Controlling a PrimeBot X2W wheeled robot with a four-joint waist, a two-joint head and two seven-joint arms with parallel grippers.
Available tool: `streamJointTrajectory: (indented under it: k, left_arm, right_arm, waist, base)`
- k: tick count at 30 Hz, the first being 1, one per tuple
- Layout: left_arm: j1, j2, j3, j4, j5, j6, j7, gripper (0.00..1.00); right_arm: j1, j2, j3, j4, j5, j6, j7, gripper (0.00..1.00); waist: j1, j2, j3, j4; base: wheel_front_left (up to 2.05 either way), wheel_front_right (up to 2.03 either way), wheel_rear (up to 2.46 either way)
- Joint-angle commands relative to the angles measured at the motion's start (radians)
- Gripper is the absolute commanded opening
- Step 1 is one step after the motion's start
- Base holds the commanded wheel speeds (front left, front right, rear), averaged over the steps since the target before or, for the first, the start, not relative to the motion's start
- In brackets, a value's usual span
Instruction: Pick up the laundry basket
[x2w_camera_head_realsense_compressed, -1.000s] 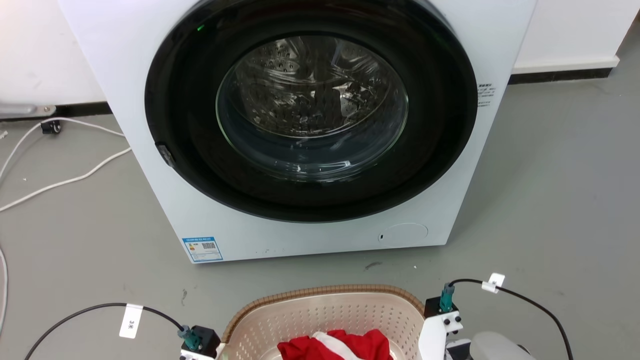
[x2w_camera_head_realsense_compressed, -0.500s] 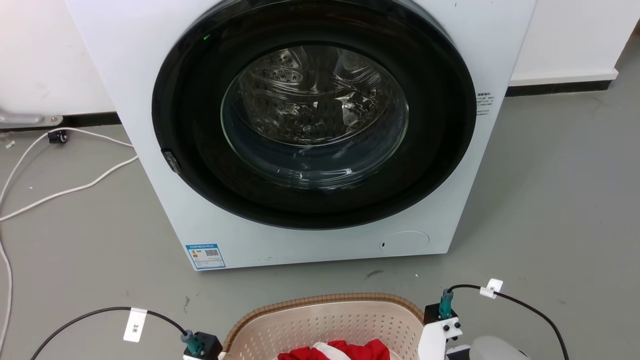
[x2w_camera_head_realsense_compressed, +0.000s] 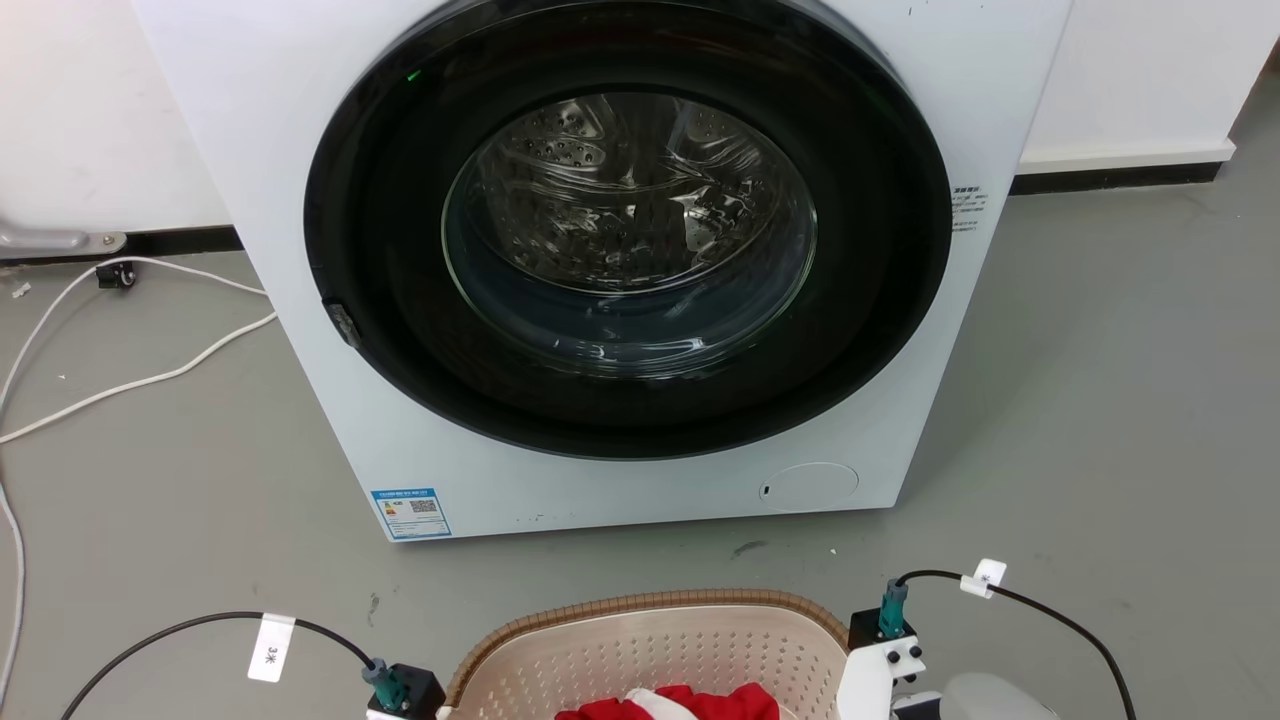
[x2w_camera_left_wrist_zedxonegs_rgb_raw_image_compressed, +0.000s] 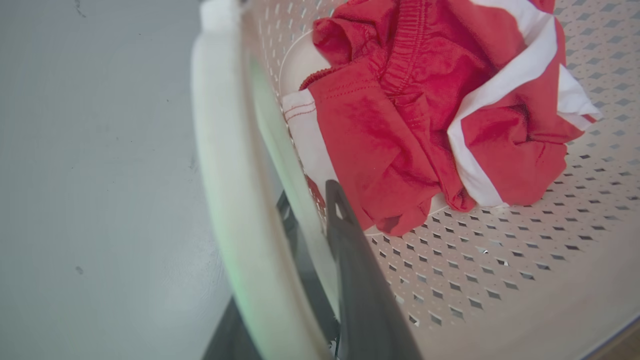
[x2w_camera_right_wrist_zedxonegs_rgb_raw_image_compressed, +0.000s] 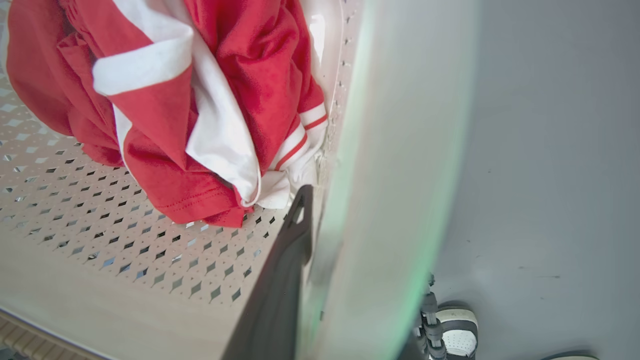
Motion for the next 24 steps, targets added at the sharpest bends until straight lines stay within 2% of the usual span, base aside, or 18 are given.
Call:
streamJointTrajectory:
  k: [1, 24]
  left_arm:
    - [0.001, 0.013, -0.005, -0.003, 0.008, -0.008, 0.001, 0.0]
    - [0.006, 0.017, -0.005, 0.001, -0.003, -0.008, 0.025, 0.0]
  right_arm:
    - [-0.025, -0.015, 0.001, 0.003, 0.004, 0.003, -0.007, 0.0]
    - [-0.04, -0.016, 0.013, 0.034, 0.028, 0.003, -0.011, 0.0]
  waist:
    - [0.0, 0.0, 0.001, 0.0]
    - [0.0, 0.0, 0.002, -0.001]
  base:
    - [0.0, 0.0, 0.0]
    - [0.0, 0.0, 0.0]
